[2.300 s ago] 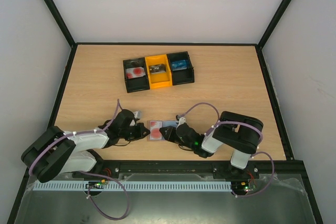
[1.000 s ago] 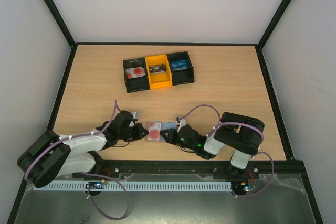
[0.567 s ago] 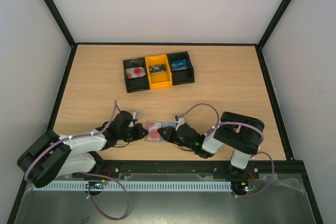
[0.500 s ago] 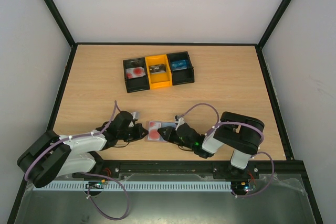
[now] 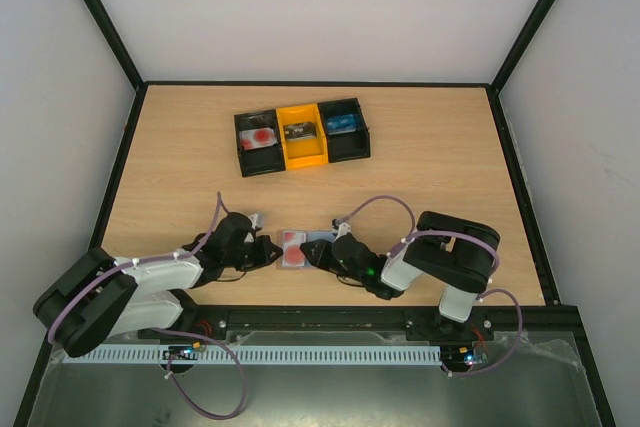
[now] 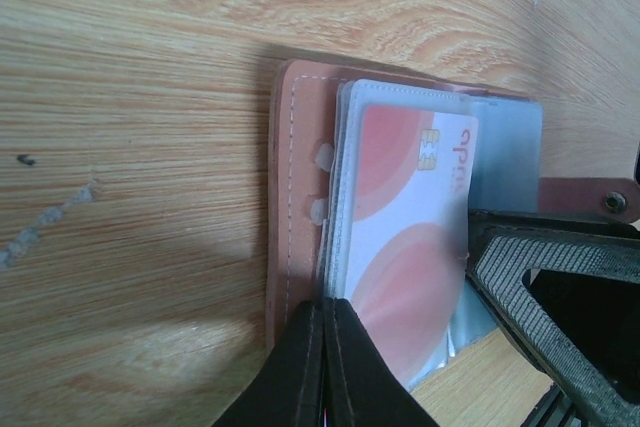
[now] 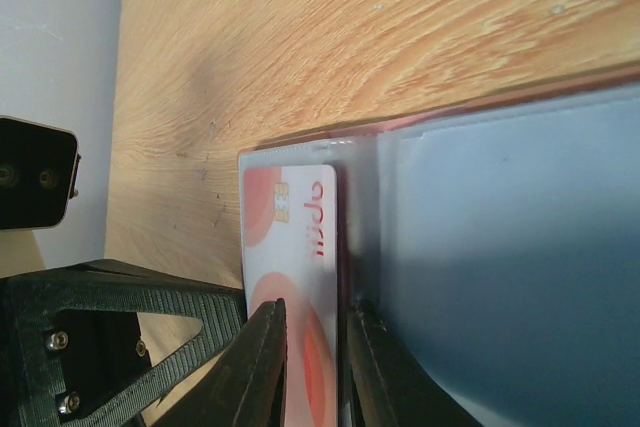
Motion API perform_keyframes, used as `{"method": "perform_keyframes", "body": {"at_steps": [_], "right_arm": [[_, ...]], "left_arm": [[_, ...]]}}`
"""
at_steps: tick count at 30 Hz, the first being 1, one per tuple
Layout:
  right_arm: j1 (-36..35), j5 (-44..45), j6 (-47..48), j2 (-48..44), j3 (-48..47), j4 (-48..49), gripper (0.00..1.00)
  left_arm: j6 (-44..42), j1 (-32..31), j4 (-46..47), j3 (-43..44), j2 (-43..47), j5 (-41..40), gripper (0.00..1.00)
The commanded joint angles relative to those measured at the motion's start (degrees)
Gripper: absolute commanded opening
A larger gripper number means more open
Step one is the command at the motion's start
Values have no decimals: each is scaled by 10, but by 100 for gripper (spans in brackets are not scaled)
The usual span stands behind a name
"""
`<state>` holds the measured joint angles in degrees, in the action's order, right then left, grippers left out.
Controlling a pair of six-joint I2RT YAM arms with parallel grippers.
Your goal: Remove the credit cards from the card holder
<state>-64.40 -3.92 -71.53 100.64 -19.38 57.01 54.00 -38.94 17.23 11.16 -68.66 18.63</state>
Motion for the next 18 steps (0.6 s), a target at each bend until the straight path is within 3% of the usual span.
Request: {"method": "perform_keyframes", "body": {"at_steps": [1, 14, 18], "right_arm": [[0, -19, -18, 31, 2, 38, 18], [0, -72, -16, 64, -1, 109, 12], [0, -69, -26, 72, 10, 136, 2]], "left_arm": [[0, 0, -29, -17, -11, -9, 3], [-8, 0, -32, -14, -16, -7, 3], [-7, 0, -30, -18, -21, -10, 3]]}}
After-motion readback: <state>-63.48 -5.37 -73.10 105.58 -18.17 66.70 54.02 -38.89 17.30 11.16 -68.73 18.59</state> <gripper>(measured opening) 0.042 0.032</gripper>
